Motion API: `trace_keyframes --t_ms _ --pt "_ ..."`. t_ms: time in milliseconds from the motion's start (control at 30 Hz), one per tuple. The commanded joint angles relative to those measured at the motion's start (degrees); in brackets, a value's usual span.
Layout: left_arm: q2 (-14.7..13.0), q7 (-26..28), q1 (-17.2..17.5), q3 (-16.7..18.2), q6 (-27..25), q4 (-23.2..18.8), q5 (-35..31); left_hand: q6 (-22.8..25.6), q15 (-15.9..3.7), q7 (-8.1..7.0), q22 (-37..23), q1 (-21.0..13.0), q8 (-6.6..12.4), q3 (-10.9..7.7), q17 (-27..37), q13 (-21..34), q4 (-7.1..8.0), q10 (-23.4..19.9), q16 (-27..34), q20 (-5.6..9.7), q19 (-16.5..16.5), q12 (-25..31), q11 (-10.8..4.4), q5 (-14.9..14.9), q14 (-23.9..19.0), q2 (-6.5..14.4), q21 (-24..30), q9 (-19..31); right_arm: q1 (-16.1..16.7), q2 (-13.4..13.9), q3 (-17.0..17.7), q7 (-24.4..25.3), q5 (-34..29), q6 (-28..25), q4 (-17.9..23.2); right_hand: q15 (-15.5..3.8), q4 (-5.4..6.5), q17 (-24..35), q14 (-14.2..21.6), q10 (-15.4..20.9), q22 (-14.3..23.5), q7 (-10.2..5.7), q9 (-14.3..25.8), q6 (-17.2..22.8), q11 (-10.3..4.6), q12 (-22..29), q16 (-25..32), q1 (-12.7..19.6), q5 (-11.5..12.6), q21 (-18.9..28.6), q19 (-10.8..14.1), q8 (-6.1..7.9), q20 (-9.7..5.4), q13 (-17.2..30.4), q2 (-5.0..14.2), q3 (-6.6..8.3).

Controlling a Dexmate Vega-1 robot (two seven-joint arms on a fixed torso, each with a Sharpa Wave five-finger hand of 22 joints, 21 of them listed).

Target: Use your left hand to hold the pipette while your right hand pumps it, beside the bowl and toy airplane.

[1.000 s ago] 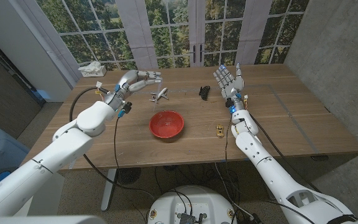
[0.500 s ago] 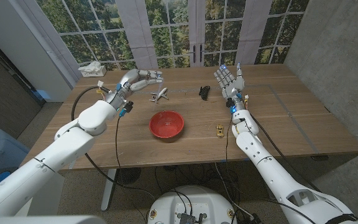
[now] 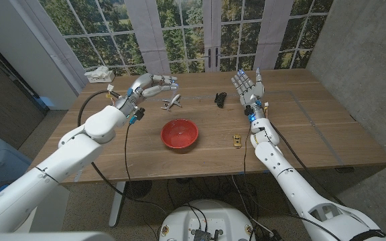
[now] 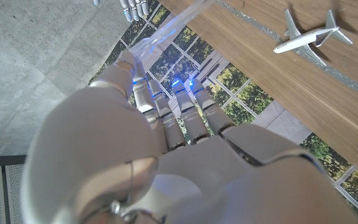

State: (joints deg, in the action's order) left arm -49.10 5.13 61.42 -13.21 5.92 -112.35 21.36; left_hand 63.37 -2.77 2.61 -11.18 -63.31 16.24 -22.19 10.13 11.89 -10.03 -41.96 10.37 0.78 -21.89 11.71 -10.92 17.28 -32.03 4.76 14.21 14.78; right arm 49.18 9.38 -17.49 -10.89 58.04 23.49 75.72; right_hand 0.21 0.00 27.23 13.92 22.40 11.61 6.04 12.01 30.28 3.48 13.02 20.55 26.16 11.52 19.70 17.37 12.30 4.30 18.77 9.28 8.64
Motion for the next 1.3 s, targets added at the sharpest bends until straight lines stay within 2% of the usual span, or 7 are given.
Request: trace_keyframes --t_ms 33,367,500,800,1000,1300 --pt "-0.2 -0.2 0.1 -0.1 -0.6 -0.5 0.9 0.2 -9.85 0.74 0.0 0.0 8.29 -1.14 0.1 0.4 0.41 -1.8 0.0 0.53 -0.3 0.4 -0.92 0.9 0.3 0.2 0.1 14.6 0.6 0.2 0.1 0.0 -0.2 0.4 0.6 0.39 -0.11 0.2 0.1 0.3 0.1 0.32 0.0 0.4 0.10 0.3 -0.1 -0.6 0.1 -0.1 0.1 0.22 0.29 0.1 -0.24 0.38" --pt "-0.2 -1.6 0.1 -0.2 1.2 0.5 1.7 1.5 -9.34 -0.67 0.0 1.3 10.97 -1.42 0.1 0.6 0.58 -3.0 0.2 0.05 -0.8 0.7 -0.96 1.8 -0.1 -1.5 0.3 17.1 0.7 0.3 0.0 0.1 -0.3 0.4 0.7 0.42 -0.24 0.2 0.1 0.2 0.1 0.33 0.0 0.4 0.08 0.3 -0.1 -0.7 0.1 -0.1 0.0 0.23 0.32 0.2 -0.27 0.50" --pt "0.4 -1.8 0.4 -0.1 1.9 1.0 2.7 2.3 -9.26 -0.76 0.0 1.7 11.20 -1.43 0.1 0.6 0.45 -2.9 0.2 -0.36 -0.7 0.5 -0.95 2.0 -0.3 -2.4 0.3 16.9 0.8 0.3 0.0 0.3 -0.4 0.4 1.0 0.45 -0.31 0.3 0.1 0.2 0.1 0.31 0.0 0.4 0.13 0.3 -0.2 -0.8 0.1 0.0 0.0 0.21 0.31 0.2 -0.28 0.57" --pt "0.8 -2.1 0.5 0.0 2.9 1.8 3.7 -0.2 -8.95 0.20 -0.1 1.9 8.89 -0.71 0.1 0.5 0.21 -0.9 0.4 -1.73 -0.1 -0.2 -0.20 1.7 0.0 -3.5 0.1 15.2 1.1 0.5 -0.2 0.7 -0.6 0.5 1.4 0.49 -0.45 0.3 0.1 0.1 0.1 0.32 0.0 0.4 0.04 0.3 -0.2 -0.9 0.1 0.0 0.0 0.20 0.33 0.2 -0.29 0.69" --pt "0.7 -2.3 0.7 0.1 3.3 2.0 3.8 -1.6 -8.71 0.38 -0.1 2.0 7.69 -0.10 0.1 0.5 0.23 -0.5 0.4 -1.97 0.1 -0.3 -0.16 1.3 0.2 -3.9 0.0 14.4 1.1 0.5 -0.3 0.8 -0.8 0.6 1.5 0.51 -0.56 0.3 0.1 0.1 0.1 0.33 0.0 0.4 0.23 0.3 -0.2 -1.1 0.1 0.0 0.0 0.19 0.35 0.2 -0.30 0.81" --pt "0.4 -2.6 0.9 0.3 3.8 2.2 3.9 -3.9 -8.41 0.50 -0.2 2.5 5.75 0.95 0.2 0.5 0.45 1.0 0.5 -2.18 0.4 -0.5 0.74 0.6 0.6 -4.5 -0.1 13.4 1.4 0.5 -0.5 1.2 -1.1 0.8 2.0 0.46 -0.71 0.4 0.2 0.1 0.1 0.33 0.0 0.3 0.11 0.3 -0.3 -1.2 0.1 0.0 0.0 0.18 0.38 0.3 -0.31 0.94"
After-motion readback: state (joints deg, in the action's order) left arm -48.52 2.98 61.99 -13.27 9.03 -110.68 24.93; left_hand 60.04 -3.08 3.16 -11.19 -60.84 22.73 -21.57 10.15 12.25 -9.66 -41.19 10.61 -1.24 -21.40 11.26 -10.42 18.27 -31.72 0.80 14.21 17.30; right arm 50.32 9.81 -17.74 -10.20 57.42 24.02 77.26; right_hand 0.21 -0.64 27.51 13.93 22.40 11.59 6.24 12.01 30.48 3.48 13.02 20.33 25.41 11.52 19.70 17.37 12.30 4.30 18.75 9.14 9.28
